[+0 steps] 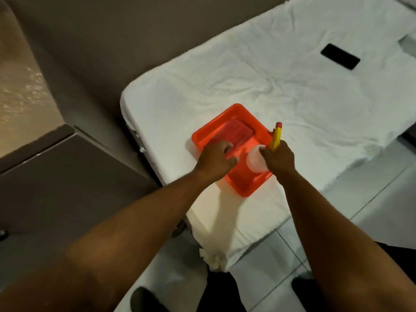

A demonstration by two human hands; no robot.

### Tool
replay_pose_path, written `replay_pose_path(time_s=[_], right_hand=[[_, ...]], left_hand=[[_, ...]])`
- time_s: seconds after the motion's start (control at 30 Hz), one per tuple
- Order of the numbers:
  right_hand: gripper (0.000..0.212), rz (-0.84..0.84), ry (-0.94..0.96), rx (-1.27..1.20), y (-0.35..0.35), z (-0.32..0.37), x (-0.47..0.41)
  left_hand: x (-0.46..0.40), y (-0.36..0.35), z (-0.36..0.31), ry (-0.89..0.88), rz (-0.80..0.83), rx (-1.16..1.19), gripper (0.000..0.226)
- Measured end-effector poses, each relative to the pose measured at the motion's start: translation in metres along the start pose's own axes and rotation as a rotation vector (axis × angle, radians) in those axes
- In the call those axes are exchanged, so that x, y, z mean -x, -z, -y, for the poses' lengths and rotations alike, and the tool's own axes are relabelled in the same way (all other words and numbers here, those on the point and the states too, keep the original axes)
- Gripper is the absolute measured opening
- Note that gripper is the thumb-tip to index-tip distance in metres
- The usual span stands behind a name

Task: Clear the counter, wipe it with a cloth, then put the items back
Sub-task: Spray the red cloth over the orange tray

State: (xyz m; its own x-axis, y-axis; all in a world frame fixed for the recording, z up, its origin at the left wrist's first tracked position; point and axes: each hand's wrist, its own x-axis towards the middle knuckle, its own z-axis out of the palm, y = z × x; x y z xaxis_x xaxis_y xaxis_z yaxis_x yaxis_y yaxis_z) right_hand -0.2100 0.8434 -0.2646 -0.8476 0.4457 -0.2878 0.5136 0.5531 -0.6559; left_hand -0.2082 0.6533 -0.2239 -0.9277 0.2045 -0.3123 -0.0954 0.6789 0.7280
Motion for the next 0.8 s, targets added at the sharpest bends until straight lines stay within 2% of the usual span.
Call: replay_pose_path(time_s=[0.13,0.23,0.33,0.47,0.57,0.67,0.73,0.8], right_hand=[[0.034,-0.03,0.065,0.048,-0.004,0.008,-0.003],[0.032,0.004,0.245,0.178,0.003,0.034,0.012],[0.032,0.01,0.463,0.196,0.016,0.081,0.039],[0.031,0.054,0.677,0.01,0.029,0.161,0.088],[0.031,0.103,0.734,-0.113,0.022,0.213,0.128],[0.036,0.134,0.678,-0.303,0.002,0.254,0.174],[0.032,0.241,0.655,-0.363,-0.026,0.281,0.208],[0.021,0.399,0.675,-0.277,-0.061,0.305,0.246]], left_hand=[[-0.002,-0.005,0.012,0.029,0.045,-0.054,0.054],[0.005,0.008,0.023,0.06,0.036,-0.065,0.061],[0.018,0.027,0.024,0.039,0.002,-0.049,0.082],[0.044,0.062,0.02,0.011,-0.157,-0.016,0.116],[0.08,0.1,0.019,0.009,-0.353,0.009,0.107],[0.127,0.135,0.021,0.076,-0.41,0.144,0.098],[0.167,0.158,0.036,0.118,-0.427,0.198,0.089],[0.212,0.173,0.062,0.143,-0.509,0.199,0.082]])
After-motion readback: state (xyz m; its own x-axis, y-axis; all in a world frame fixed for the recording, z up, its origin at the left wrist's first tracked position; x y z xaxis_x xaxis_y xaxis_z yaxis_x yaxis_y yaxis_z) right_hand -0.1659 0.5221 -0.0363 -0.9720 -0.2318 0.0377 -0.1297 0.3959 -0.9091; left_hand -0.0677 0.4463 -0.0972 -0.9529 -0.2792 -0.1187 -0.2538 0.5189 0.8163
